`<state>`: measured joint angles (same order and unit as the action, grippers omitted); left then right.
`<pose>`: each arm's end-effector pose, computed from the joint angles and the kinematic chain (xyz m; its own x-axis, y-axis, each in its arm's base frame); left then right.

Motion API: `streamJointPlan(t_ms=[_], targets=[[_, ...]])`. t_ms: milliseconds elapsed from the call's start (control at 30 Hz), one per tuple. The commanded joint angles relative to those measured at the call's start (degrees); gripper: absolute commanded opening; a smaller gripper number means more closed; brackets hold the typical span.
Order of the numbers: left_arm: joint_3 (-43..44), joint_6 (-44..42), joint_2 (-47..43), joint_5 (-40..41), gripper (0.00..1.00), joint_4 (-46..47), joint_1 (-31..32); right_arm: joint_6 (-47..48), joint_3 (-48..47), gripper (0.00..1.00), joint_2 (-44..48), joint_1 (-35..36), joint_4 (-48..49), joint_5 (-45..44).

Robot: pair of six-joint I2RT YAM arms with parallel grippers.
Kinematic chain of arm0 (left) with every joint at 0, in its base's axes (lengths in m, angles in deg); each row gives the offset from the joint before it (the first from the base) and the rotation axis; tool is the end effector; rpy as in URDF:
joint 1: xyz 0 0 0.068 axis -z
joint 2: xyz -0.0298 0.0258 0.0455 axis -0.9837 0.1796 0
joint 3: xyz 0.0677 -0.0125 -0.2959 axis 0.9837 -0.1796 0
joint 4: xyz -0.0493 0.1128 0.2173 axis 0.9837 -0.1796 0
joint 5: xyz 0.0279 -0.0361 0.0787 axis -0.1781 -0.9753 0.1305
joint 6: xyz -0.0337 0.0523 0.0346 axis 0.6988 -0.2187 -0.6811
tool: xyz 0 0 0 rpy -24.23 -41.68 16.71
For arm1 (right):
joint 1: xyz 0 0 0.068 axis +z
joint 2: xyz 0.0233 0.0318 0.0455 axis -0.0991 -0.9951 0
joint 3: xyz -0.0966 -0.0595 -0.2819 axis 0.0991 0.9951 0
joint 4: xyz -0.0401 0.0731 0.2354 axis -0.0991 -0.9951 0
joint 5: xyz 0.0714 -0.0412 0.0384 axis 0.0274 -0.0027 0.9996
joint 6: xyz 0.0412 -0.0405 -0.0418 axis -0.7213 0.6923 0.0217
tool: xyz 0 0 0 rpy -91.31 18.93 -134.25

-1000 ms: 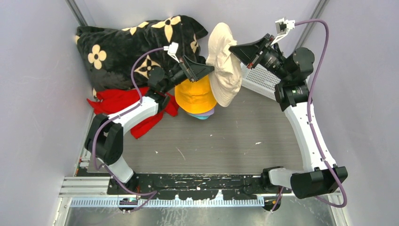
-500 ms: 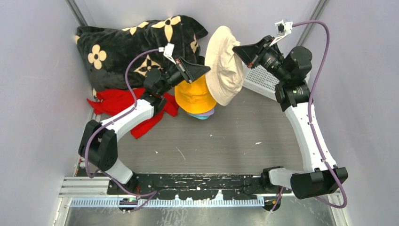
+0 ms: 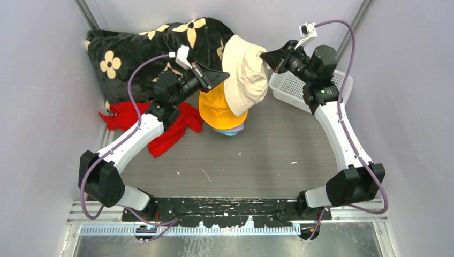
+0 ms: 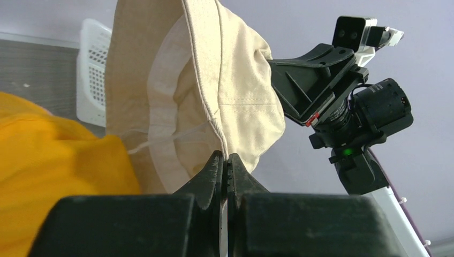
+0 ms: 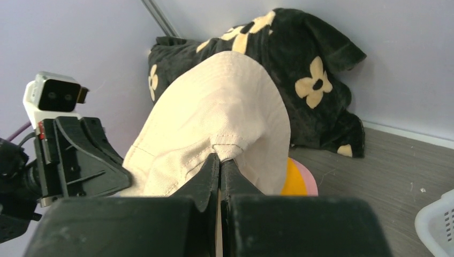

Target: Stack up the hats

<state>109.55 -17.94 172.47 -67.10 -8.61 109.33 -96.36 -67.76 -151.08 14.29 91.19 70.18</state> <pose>0.2921 -0.1901 0.4394 -0.5549 -0.5939 -0.5825 0.5483 0.2656 -0.7930 0.3058 0.0778 0.4916 -0.1898 0.3506 -0.9171 -0.6293 0.6735 0.3878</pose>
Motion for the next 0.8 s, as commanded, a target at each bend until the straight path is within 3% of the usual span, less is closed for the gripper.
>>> streamJointPlan(t_ms=[0, 433, 767], targets=[[-0.87, 1.38, -1.30, 1.11, 0.00, 0.46, -2.26, 0.07, -1.53, 0.01, -1.95, 1.01, 5.15, 0.68], [-0.34, 8.50, 7.23, -3.86, 0.00, 12.99, -3.87, 2.57, -5.00, 0.01, -2.69, 1.99, 3.06, -1.19], [-1.21, 10.29, 8.36, -4.66, 0.00, 14.11, -3.91, 2.86, -7.52, 0.01, -3.64, 2.02, 1.12, -0.08]])
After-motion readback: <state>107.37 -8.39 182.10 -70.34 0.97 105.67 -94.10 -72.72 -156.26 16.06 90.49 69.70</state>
